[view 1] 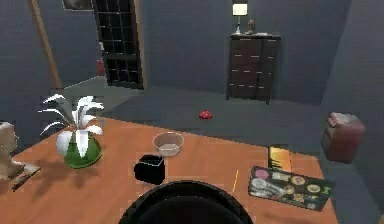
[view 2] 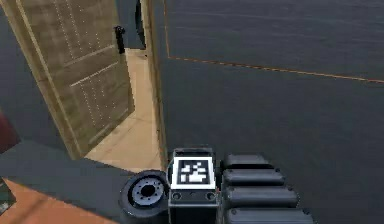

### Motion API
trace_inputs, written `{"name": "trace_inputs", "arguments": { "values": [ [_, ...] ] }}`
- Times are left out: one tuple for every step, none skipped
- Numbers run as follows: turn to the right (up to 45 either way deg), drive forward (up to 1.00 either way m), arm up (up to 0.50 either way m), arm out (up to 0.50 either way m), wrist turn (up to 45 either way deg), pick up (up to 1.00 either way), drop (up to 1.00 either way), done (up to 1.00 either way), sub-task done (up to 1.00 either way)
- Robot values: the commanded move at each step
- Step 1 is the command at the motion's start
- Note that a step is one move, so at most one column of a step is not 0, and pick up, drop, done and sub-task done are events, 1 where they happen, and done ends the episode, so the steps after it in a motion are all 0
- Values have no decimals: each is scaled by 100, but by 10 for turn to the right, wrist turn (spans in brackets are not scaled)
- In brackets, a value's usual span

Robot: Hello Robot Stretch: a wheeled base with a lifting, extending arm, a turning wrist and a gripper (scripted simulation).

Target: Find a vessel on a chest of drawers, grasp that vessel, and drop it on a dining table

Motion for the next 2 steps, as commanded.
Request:
{"name": "trace_inputs", "arguments": {
  "values": [
    [-450, 0, 0, 0, 0, 0, 0, 0, 0],
    [-360, 0, 0, 0, 0, 0, 0, 0, 0]
  ]
}}
